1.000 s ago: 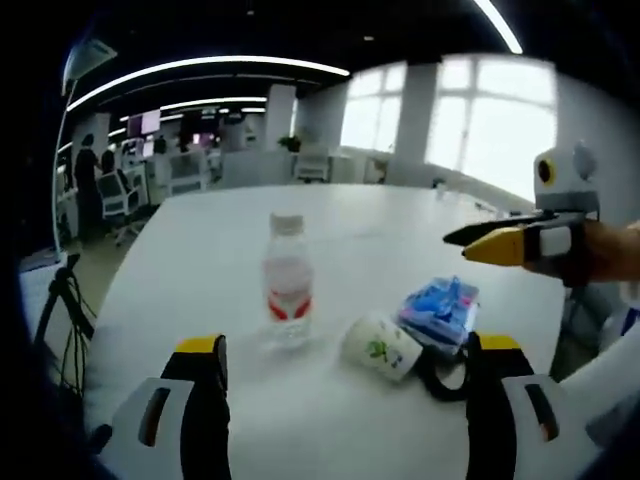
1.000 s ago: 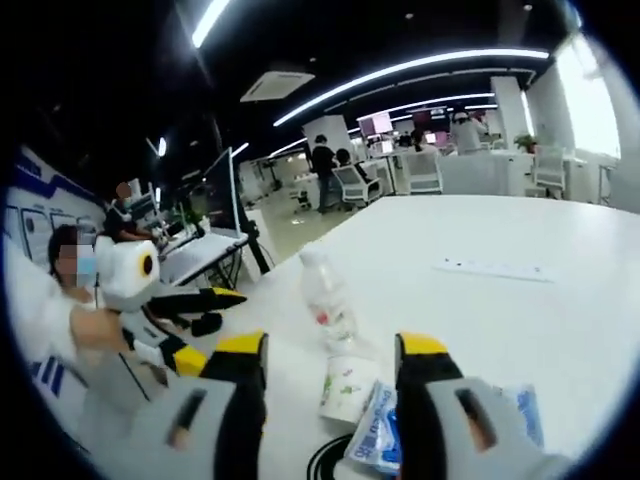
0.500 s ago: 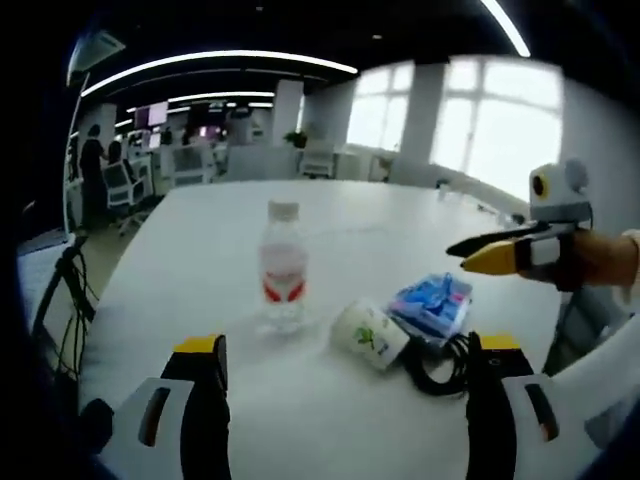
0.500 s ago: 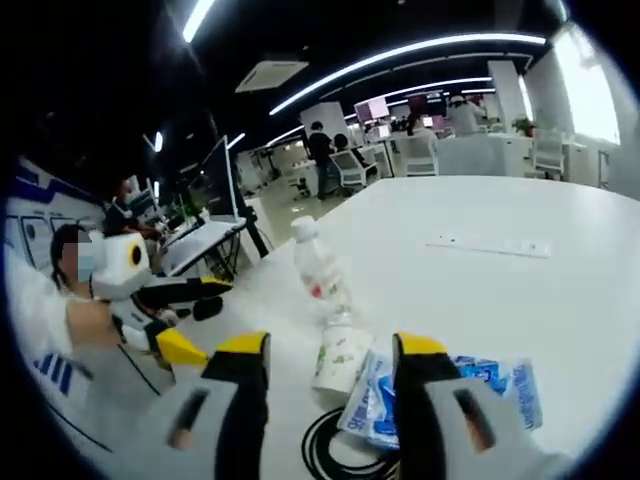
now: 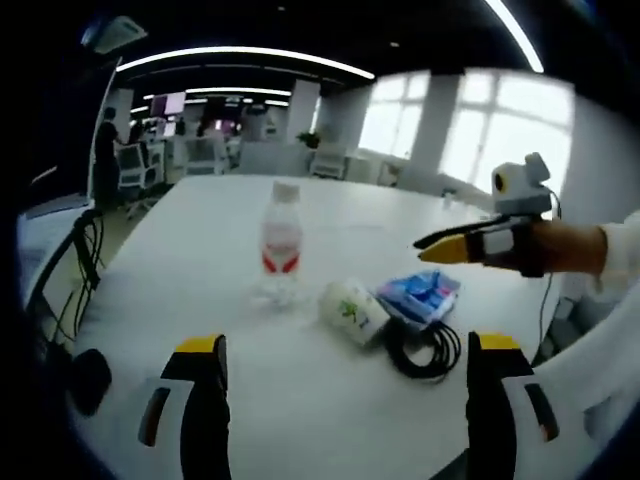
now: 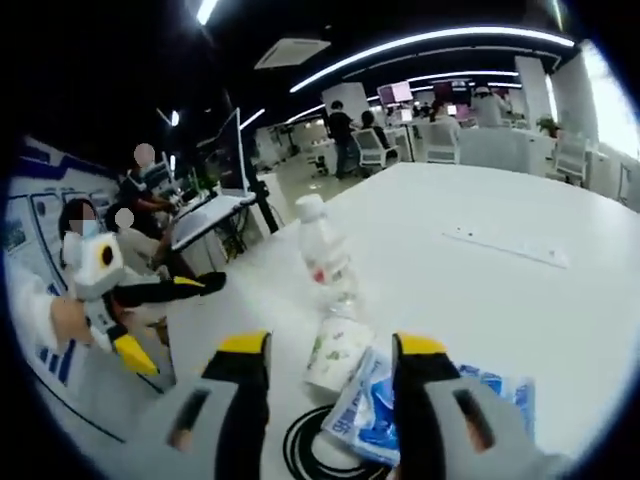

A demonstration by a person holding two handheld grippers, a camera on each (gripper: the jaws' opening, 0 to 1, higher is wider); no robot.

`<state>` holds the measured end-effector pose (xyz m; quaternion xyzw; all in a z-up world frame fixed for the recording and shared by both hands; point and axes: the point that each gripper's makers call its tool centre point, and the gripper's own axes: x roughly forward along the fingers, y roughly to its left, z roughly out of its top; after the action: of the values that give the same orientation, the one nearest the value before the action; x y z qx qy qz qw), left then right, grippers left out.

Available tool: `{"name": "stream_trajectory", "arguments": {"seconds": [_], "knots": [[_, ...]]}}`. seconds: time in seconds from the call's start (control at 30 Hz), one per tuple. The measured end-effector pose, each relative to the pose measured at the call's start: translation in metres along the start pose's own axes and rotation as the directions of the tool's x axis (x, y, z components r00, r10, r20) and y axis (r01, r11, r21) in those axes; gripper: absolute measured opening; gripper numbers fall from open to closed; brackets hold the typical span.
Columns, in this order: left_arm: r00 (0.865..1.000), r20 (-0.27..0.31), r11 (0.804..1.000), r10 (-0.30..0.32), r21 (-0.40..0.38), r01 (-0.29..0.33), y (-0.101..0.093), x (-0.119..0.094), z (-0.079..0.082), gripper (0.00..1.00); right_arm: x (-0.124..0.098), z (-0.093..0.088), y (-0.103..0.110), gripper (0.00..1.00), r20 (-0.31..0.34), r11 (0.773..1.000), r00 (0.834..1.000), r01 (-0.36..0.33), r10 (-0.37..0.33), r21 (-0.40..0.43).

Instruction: Arrange the tabletop items into an orderly group along one side of the table until the central work area is clear of visible clutter.

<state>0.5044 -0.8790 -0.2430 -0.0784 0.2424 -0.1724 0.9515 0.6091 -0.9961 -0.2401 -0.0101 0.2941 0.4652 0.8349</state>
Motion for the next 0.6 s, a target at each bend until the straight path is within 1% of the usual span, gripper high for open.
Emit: {"name": "stream_trajectory", "arguments": {"seconds": [0.07, 0.17, 0.2, 0.27, 0.37, 0.4, 0.47, 0.53, 0.6], "knots": [[1.000, 0.000, 1.000, -0.009, -0.002, 0.009, -0.005, -0.005, -0.008, 0.96, 0.006, -0.001, -0.001, 0.47, -0.023, 1.000, 1.000, -0.008, 0.008, -0.005], [0.999, -0.033, 1.000, -0.019, -0.006, 0.018, -0.011, -0.008, -0.028, 0.95, 0.016, -0.003, -0.003, 0.47, -0.063, 1.000, 0.998, -0.025, 0.025, -0.006], [0.999, -0.038, 1.000, -0.018, -0.008, 0.017, -0.012, -0.010, -0.032, 0.95, 0.019, -0.004, -0.003, 0.47, -0.074, 0.999, 0.997, -0.030, 0.029, -0.011], [0.999, -0.035, 1.000, -0.014, -0.019, 0.014, -0.015, -0.014, -0.036, 0.95, 0.023, -0.004, -0.001, 0.47, -0.093, 0.999, 0.995, -0.040, 0.037, -0.028], [1.000, -0.021, 1.000, -0.012, -0.026, 0.012, -0.019, -0.020, -0.038, 0.95, 0.027, -0.004, 0.004, 0.47, -0.117, 0.997, 0.992, -0.062, 0.056, -0.052], [1.000, -0.019, 1.000, -0.011, -0.026, 0.011, -0.021, -0.022, -0.040, 0.95, 0.029, -0.006, 0.005, 0.47, -0.137, 0.996, 0.989, -0.070, 0.061, -0.063], [1.000, -0.016, 1.000, -0.006, -0.029, 0.005, -0.021, -0.025, -0.044, 0.95, 0.032, -0.008, 0.005, 0.47, -0.156, 0.995, 0.986, -0.071, 0.058, -0.076], [1.000, -0.017, 0.999, -0.008, -0.045, 0.007, -0.022, -0.028, -0.049, 0.94, 0.037, -0.010, 0.004, 0.47, -0.179, 0.995, 0.982, -0.073, 0.060, -0.068], [1.000, -0.021, 0.998, -0.010, -0.060, 0.009, -0.025, -0.032, -0.058, 0.93, 0.040, -0.015, 0.005, 0.47, -0.207, 0.996, 0.976, -0.075, 0.065, -0.038]]}}
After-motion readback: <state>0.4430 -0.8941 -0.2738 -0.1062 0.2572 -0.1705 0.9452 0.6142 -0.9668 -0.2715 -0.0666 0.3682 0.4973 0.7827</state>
